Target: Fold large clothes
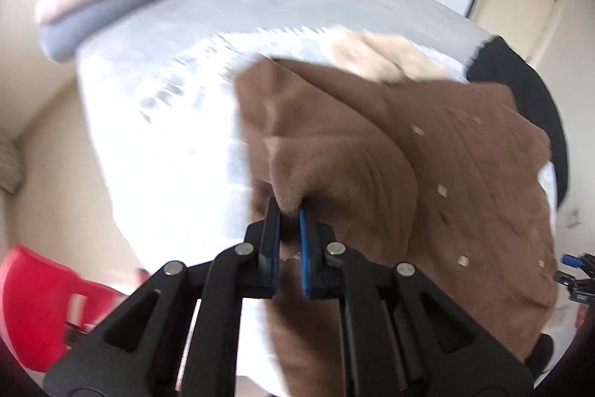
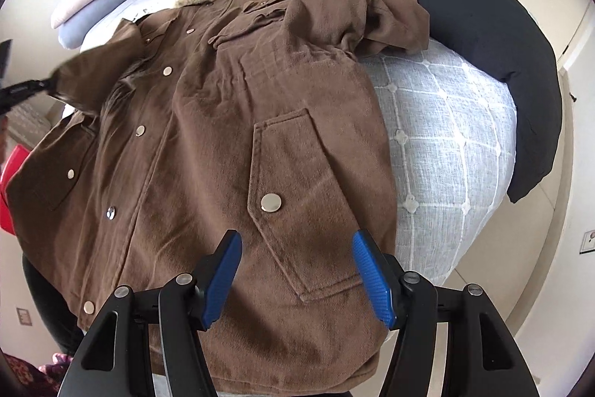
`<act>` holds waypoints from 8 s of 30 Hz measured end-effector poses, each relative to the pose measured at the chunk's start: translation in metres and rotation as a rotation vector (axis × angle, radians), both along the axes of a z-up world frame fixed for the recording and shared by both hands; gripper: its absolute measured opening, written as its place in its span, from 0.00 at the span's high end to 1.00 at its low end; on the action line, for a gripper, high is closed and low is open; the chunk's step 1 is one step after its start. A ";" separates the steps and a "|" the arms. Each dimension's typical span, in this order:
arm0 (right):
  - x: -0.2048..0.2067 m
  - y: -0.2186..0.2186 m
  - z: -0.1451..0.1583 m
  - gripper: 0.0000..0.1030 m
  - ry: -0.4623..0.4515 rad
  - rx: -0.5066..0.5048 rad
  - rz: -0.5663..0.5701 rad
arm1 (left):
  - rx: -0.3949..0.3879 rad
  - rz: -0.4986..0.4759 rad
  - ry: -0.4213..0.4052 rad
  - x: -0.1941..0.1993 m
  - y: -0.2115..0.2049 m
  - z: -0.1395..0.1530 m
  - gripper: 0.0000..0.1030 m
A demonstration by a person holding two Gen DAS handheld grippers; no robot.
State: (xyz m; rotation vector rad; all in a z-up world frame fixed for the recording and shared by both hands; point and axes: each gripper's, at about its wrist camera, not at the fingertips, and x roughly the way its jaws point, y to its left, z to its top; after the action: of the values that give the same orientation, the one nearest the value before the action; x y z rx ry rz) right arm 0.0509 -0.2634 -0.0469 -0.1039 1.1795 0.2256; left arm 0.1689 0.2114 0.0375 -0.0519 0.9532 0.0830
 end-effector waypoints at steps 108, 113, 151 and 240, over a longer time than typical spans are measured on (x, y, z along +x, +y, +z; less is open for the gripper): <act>0.288 -0.137 -0.068 0.76 0.077 0.421 -0.509 | -0.318 -0.232 -0.042 0.127 -0.197 -0.097 0.13; 0.272 -0.116 -0.021 0.94 -0.085 0.421 -0.433 | -0.320 -0.204 0.010 0.132 -0.192 -0.136 0.13; 0.236 0.228 -0.038 0.40 -0.218 -0.286 0.313 | -0.484 0.197 0.004 0.133 -0.081 -0.111 0.13; 0.346 -0.139 -0.071 0.93 -0.369 -0.940 -0.171 | -0.164 -0.555 0.036 0.274 -0.430 -0.175 0.14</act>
State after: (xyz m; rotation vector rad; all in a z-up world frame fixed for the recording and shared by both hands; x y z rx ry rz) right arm 0.3970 -0.4021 -0.1183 -0.8285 0.8349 -0.4993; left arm 0.4429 -0.2186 -0.1377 0.0640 0.9793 -0.5077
